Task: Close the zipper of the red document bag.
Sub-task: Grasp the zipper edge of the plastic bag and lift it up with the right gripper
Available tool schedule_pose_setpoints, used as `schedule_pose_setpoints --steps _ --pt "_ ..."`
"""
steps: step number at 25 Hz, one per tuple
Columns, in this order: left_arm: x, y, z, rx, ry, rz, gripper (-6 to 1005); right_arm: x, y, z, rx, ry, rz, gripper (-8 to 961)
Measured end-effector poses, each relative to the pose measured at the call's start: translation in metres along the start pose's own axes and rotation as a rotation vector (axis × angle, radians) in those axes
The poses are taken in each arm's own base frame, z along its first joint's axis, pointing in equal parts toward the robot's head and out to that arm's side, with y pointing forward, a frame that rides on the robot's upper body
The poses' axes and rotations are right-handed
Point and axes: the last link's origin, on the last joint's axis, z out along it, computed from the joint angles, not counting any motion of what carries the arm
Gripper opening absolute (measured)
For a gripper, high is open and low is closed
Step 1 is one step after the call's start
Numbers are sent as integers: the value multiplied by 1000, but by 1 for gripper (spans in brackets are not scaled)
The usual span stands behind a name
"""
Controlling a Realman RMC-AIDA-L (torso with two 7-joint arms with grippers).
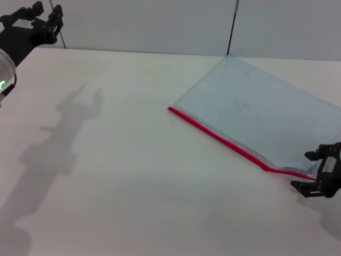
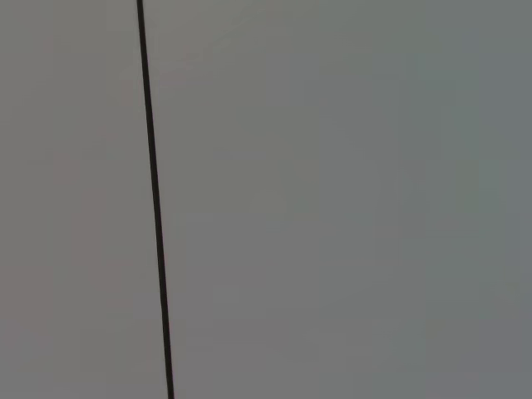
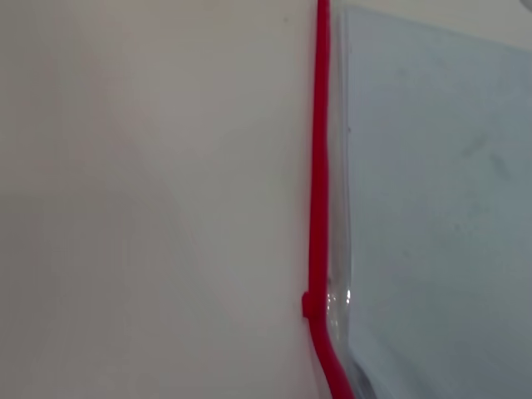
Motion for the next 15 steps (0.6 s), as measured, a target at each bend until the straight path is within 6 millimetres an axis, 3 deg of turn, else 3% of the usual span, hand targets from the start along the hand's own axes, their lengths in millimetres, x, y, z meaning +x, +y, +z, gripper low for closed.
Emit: schedule_pose_setpoints --steps 15 --pt "0 0 0 1 0 -3 420 -6 -8 3 28 0 14 775"
